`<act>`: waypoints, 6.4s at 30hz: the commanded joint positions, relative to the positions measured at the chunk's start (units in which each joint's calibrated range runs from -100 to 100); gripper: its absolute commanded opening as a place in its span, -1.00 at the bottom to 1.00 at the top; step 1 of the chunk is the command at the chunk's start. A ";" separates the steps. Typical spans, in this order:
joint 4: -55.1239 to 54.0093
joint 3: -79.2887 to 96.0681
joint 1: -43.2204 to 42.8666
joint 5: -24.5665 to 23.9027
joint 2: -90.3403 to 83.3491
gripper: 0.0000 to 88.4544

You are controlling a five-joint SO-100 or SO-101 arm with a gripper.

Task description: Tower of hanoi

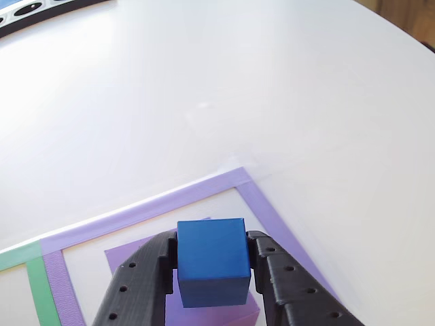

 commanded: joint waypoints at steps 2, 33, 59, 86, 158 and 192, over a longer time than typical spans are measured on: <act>-3.52 -2.26 -2.20 0.38 0.95 -1.00; 5.39 -1.54 -3.96 0.38 -8.66 -0.46; 119.27 -46.52 -20.88 0.38 -54.02 -1.00; 107.69 -22.07 -37.73 0.38 -63.39 -0.46; -20.03 -4.17 -51.84 0.38 19.62 -0.16; -19.87 -8.62 -54.43 0.38 22.91 -0.92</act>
